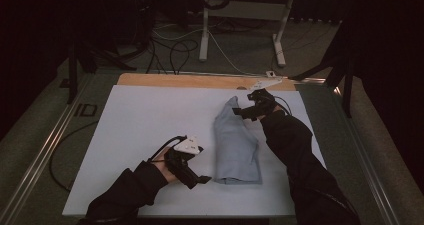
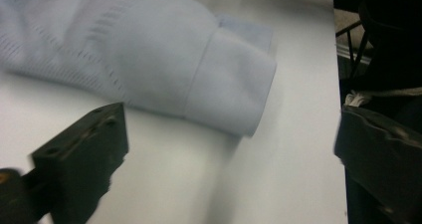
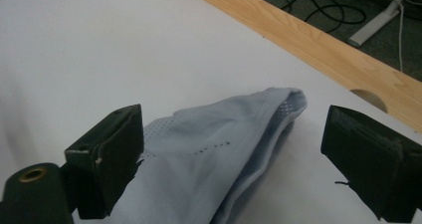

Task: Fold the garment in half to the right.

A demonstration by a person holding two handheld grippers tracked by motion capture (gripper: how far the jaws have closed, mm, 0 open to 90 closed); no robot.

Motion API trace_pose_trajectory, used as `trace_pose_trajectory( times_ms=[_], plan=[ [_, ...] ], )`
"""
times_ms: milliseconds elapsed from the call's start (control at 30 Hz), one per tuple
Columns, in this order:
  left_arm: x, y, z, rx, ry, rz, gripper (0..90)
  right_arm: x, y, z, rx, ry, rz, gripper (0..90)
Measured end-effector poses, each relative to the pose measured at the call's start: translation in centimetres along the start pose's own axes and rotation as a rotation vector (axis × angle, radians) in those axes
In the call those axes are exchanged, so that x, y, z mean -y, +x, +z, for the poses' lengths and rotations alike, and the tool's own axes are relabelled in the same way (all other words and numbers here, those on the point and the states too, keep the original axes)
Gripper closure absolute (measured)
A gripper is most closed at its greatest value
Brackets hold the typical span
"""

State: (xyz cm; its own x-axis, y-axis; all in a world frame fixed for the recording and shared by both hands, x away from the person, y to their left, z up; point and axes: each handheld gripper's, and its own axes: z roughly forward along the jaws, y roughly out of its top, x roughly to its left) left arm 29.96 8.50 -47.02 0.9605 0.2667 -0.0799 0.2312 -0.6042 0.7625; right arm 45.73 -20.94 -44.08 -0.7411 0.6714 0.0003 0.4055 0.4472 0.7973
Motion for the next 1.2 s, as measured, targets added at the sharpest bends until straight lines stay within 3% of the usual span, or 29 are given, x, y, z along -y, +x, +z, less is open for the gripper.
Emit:
trace_pose_trajectory(
  times_ms=[133,200,367,467,567,600,667,700,733,800,867,900,933,967,1000,1033,1067,1100,1133,1200],
  plan=[
    [1.1,0.4,-0.8,-0.016,-0.005,-0.017,0.5,0.3,0.0,0.1,-0.022,0.004,0.003,9.8],
    [2.4,0.8,-1.6,-0.052,-0.007,-0.025,0.5,0.6,-0.1,0.4,-0.022,0.019,0.005,9.8],
    [4.4,1.2,-3.0,-0.084,-0.035,-0.079,0.5,1.0,-0.2,1.2,-0.012,0.029,0.019,9.8],
    [6.4,1.3,-4.4,-0.148,-0.058,-0.116,0.5,1.3,-0.4,1.9,-0.035,0.034,0.043,9.7],
    [7.9,1.3,-5.6,-0.204,-0.071,-0.143,0.5,1.5,-0.8,2.7,-0.030,0.045,0.082,9.8],
    [7.9,1.3,-5.6,-0.204,-0.071,-0.143,0.5,1.5,-0.8,2.7,-0.030,0.045,0.082,9.8],
    [9.2,1.2,-6.5,-0.272,-0.093,-0.170,0.5,1.7,-1.2,3.6,-0.004,0.066,0.120,16.1],
    [9.6,1.1,-6.8,-0.289,-0.102,-0.176,0.6,1.8,-1.4,3.9,0.000,0.074,0.136,21.6],
    [9.6,1.1,-6.8,-0.289,-0.102,-0.176,0.6,1.8,-1.4,3.9,0.000,0.074,0.136,21.6],
    [10.6,1.0,-7.4,-0.314,-0.116,-0.200,0.5,2.1,-1.9,4.7,0.064,0.103,0.152,35.5],
    [11.0,1.0,-7.6,-0.317,-0.118,-0.206,0.5,2.2,-2.1,5.0,0.067,0.109,0.159,38.7],
    [11.4,1.0,-7.8,-0.321,-0.122,-0.216,0.5,2.5,-2.4,5.5,0.068,0.151,0.147,49.6],
    [11.6,1.1,-7.8,-0.325,-0.124,-0.221,0.5,2.5,-2.4,5.5,0.068,0.151,0.147,49.6],
    [12.0,1.1,-8.0,-0.334,-0.122,-0.228,0.5,2.6,-2.4,5.8,0.097,0.177,0.129,60.4],
    [12.0,1.1,-8.0,-0.334,-0.122,-0.228,0.6,2.6,-2.4,5.8,0.097,0.177,0.129,60.4],
    [12.3,1.0,-8.1,-0.340,-0.124,-0.228,0.6,2.8,-2.6,6.1,0.100,0.206,0.131,72.0],
    [12.3,1.0,-8.1,-0.340,-0.124,-0.228,0.6,2.8,-2.7,6.1,0.100,0.207,0.127,78.0],
    [12.4,1.0,-8.1,-0.341,-0.127,-0.229,0.5,2.8,-2.7,6.1,0.100,0.207,0.127,78.0],
    [12.5,1.1,-8.2,-0.346,-0.129,-0.227,0.5,2.9,-2.9,6.2,0.111,0.212,0.125,84.7],
    [12.6,1.1,-8.2,-0.349,-0.139,-0.227,0.6,3.0,-3.0,6.3,0.102,0.200,0.135,85.6]
  ],
)
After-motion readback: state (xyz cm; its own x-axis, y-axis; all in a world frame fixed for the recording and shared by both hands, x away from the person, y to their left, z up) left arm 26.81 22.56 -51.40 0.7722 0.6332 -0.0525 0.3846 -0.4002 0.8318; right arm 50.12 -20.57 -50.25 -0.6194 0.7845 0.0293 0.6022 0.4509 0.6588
